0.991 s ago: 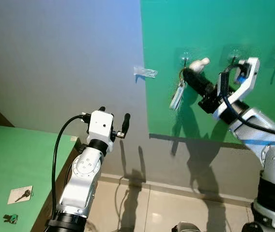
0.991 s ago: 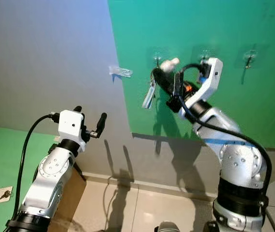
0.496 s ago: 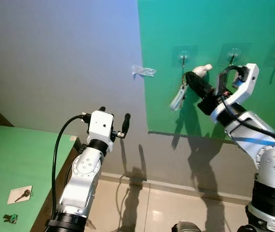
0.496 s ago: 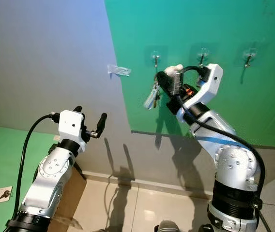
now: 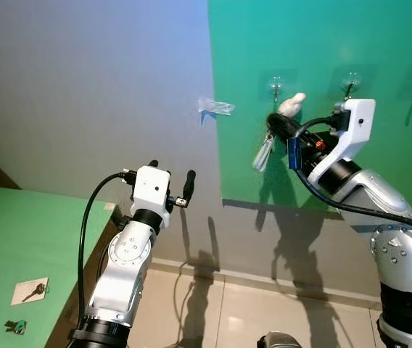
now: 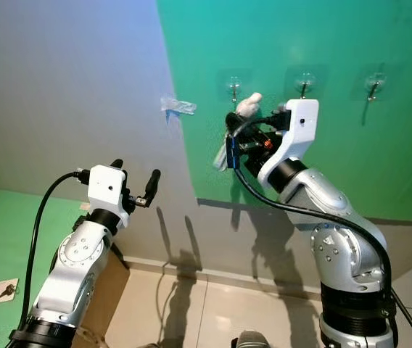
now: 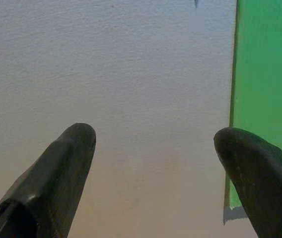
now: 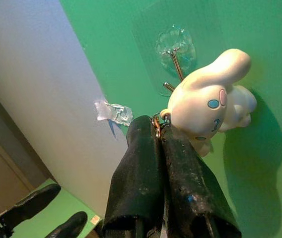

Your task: Hang keys on a hook

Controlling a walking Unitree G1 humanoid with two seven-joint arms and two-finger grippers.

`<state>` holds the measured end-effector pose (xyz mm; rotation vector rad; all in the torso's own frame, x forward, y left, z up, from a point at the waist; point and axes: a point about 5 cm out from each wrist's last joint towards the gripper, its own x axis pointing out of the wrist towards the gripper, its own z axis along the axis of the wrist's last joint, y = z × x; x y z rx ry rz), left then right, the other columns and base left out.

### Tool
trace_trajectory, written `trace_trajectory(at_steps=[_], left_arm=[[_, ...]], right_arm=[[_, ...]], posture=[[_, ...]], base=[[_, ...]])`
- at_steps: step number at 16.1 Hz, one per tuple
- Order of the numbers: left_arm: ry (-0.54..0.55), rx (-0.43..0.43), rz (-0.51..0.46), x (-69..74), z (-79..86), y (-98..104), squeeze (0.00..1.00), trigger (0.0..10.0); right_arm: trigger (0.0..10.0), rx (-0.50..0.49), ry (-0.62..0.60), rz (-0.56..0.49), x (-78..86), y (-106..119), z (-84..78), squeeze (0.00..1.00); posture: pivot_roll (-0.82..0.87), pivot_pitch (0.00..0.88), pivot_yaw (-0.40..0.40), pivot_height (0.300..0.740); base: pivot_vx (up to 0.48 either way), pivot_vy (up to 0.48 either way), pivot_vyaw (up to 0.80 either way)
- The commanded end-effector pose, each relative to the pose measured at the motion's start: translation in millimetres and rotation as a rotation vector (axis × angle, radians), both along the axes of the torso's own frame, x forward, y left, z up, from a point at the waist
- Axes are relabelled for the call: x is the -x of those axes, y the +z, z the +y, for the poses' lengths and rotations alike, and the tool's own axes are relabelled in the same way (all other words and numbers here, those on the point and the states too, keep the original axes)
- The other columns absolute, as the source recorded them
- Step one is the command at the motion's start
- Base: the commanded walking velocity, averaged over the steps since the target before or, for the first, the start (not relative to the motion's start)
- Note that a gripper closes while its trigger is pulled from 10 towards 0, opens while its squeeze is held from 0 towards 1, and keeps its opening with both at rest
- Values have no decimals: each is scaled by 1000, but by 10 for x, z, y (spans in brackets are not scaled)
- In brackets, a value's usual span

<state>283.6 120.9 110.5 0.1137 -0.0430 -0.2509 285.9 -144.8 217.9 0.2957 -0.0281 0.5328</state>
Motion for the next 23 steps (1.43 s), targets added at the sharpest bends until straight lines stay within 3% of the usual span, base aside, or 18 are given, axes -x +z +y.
trace_trajectory(at_steps=[1,3,4,7,8,10,11,12,17,20,23], left_arm=[[4,-9,5,10,25,-11,1000,10000],[-18,-14,6,2,4,-13,1000,10000],[-66,-21,41,-18,-36,-40,1000,10000],[-166,4,100,-43,-93,-76,1000,10000],[-242,9,126,-81,-105,-62,1000,10000],[-298,33,136,-128,-95,-15,1000,10000],[-325,23,131,-167,-72,35,247,10000],[-351,13,126,-202,-45,87,0,10000],[-584,1,99,-270,30,391,0,10000],[-825,-69,112,-196,-66,486,0,10000],[-972,-145,120,-85,-144,466,0,10000]], right_arm=[[0,11,17,-27,16,6,36,0],[0,54,38,-39,35,-15,20,0],[0,147,92,-37,77,-81,-59,0],[0,255,164,1,133,-203,-245,0],[0,372,250,25,186,-264,-366,0],[0,463,278,-8,162,-218,-433,0],[0,508,288,-44,131,-168,-454,0],[0,553,293,-83,105,-119,-468,0],[0,667,435,-138,89,-12,-490,0],[0,687,540,-142,62,-14,-429,0],[0,687,634,-154,68,-18,-322,0]], posture=[[-238,28,121,736],[-239,25,124,736],[-242,21,124,736],[-248,12,124,736],[-254,3,127,736],[-259,0,127,736],[-260,0,129,736],[-258,0,129,736],[-252,8,127,736],[-256,11,126,736],[-259,13,128,736]], base=[[0,0,0],[0,0,0],[0,0,0],[0,0,0],[0,0,0],[0,0,0],[0,0,0],[0,0,0],[0,0,0],[0,0,0],[0,0,0]])
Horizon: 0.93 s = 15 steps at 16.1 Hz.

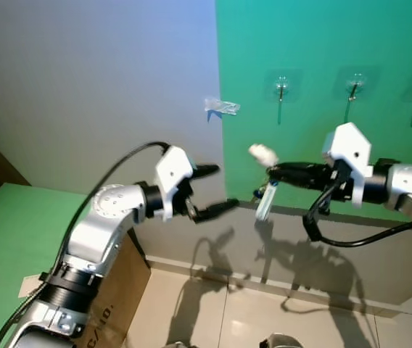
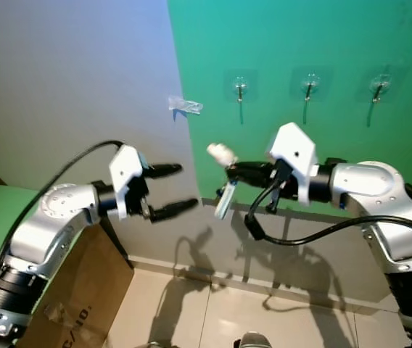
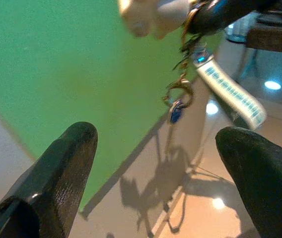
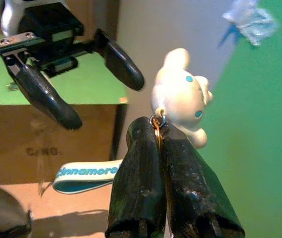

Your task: Hang keys on a hook

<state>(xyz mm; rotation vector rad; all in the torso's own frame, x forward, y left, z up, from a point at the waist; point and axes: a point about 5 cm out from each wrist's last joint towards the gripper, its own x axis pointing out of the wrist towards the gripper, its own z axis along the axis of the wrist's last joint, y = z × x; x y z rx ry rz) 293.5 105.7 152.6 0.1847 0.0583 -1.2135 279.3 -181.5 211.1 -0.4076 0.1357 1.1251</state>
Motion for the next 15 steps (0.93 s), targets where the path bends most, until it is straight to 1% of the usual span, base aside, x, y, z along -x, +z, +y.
trace_trajectory(at_steps=[1,2,4,5,6,8,10,12,13,15], left_arm=[[-54,-24,-38,35,-15,55,0,10000],[-75,-27,-55,47,-26,82,0,10000],[-93,-32,-70,41,-6,140,0,10000],[-98,-34,-73,40,0,150,0,10000],[-104,-40,-78,31,32,175,0,10000],[-109,-50,-84,23,91,204,0,10000],[-115,-36,-101,23,114,267,0,10000],[-144,-16,-119,36,94,339,0,10000],[-144,-16,-119,36,94,339,0,10000],[-170,-4,-124,41,68,385,0,10000]], right_arm=[[0,4,66,-25,5,46,75,0],[0,22,103,-20,20,34,99,0],[0,74,177,15,70,-29,91,0],[0,84,187,19,76,-41,85,0],[0,107,196,27,67,-71,51,0],[0,122,192,33,38,-95,-1,0],[0,119,200,37,25,-89,-14,0],[0,86,223,57,36,-58,20,0],[0,86,223,57,36,-58,20,0],[0,19,252,76,64,21,83,0]], posture=[[-260,14,129,736],[-261,14,129,736],[-259,15,126,736],[-259,15,126,736],[-258,19,122,736],[-257,20,120,736],[-255,21,119,736],[-254,21,119,736],[-254,21,119,736],[-254,21,120,736]], base=[[0,0,0],[0,0,0],[0,0,0],[0,0,0],[0,0,0],[0,0,0],[0,0,0],[0,0,0],[0,0,0],[0,0,0]])
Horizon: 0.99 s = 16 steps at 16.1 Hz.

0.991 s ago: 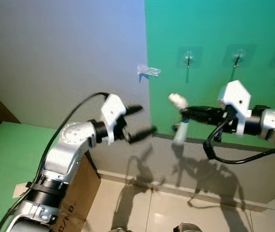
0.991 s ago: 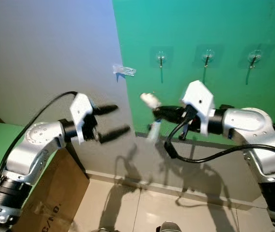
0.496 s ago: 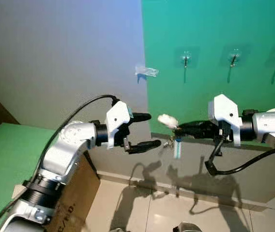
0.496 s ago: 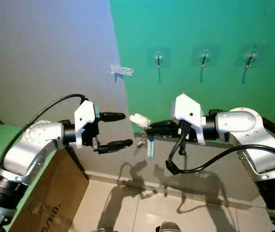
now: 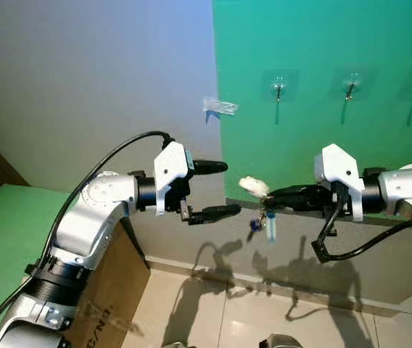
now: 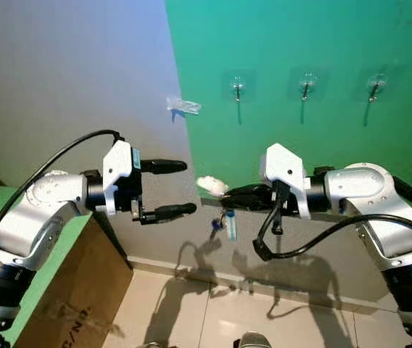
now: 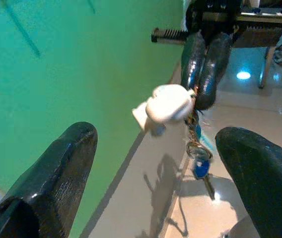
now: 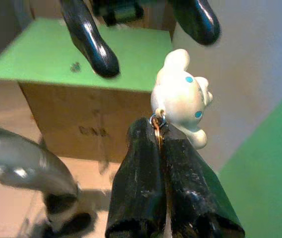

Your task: Hang keys on a hook

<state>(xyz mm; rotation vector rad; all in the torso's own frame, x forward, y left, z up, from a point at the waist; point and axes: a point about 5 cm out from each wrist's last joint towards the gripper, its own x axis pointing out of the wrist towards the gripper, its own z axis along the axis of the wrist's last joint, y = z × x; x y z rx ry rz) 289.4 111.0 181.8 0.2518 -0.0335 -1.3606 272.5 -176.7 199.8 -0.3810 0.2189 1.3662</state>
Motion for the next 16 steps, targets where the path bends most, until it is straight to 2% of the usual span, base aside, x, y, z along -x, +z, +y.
trace_trajectory(at_steps=[1,9,12,16], left_arm=[[-38,10,-37,0,-6,142,0,10000],[-104,17,-44,13,-46,246,0,10000],[-81,112,-12,1,-33,358,0,10000],[30,217,51,-28,0,348,0,10000]], right_arm=[[0,-71,65,-33,30,239,91,0],[0,-70,142,16,96,287,153,0],[0,-113,115,-11,59,349,199,0],[0,-155,29,-73,-26,383,224,0]], posture=[[-259,20,122,736],[-273,30,128,736],[-272,33,128,736],[-268,36,129,736]], base=[[0,0,0],[0,0,0],[0,0,0],[0,0,0]])
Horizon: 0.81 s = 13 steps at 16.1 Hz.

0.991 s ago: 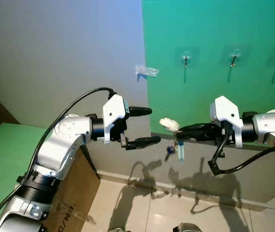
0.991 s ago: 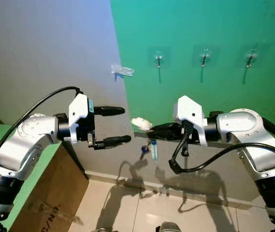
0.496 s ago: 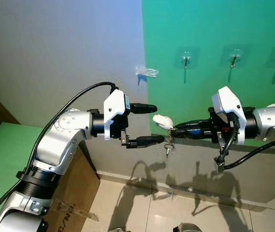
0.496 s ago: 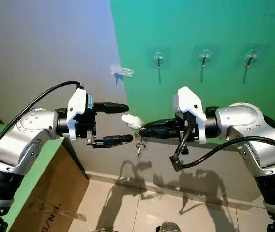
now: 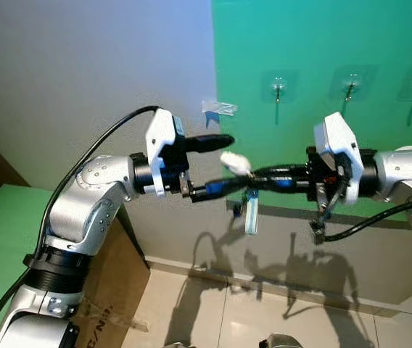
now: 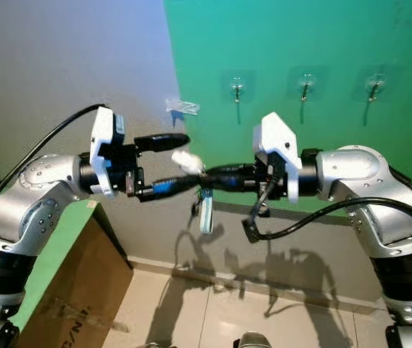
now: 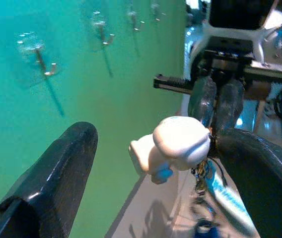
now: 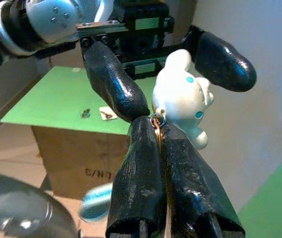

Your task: Hang keys on a hook

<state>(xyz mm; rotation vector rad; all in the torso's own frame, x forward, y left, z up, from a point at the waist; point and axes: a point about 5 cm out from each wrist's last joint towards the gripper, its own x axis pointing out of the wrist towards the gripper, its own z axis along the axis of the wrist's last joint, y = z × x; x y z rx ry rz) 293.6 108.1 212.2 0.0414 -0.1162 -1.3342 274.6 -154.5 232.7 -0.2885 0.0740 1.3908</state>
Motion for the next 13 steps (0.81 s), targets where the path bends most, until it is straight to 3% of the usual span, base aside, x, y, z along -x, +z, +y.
trace_trajectory(at_steps=[1,9,10,11,12,13], left_arm=[[25,19,4,17,30,28,0,10000],[76,26,58,0,77,-34,0,10000],[75,34,74,-2,77,-39,0,7333],[76,39,83,-5,76,-40,0,6824],[72,49,90,-3,69,-37,0,8824],[73,52,92,-6,63,-34,0,10000]], right_arm=[[0,-14,-15,-36,-17,54,5,0],[0,-39,-123,-104,-133,119,-74,0],[0,-45,-128,-108,-142,139,-82,0],[0,-50,-136,-116,-153,156,-89,0],[0,-59,-143,-121,-165,176,-93,0],[0,-69,-151,-126,-177,199,-92,0]], posture=[[-266,35,129,736],[-266,41,135,736],[-266,41,135,736],[-268,43,135,736],[-269,44,135,736],[-271,45,134,736]], base=[[0,0,0],[0,0,0],[0,0,0],[0,0,0],[0,0,0],[0,0,0]])
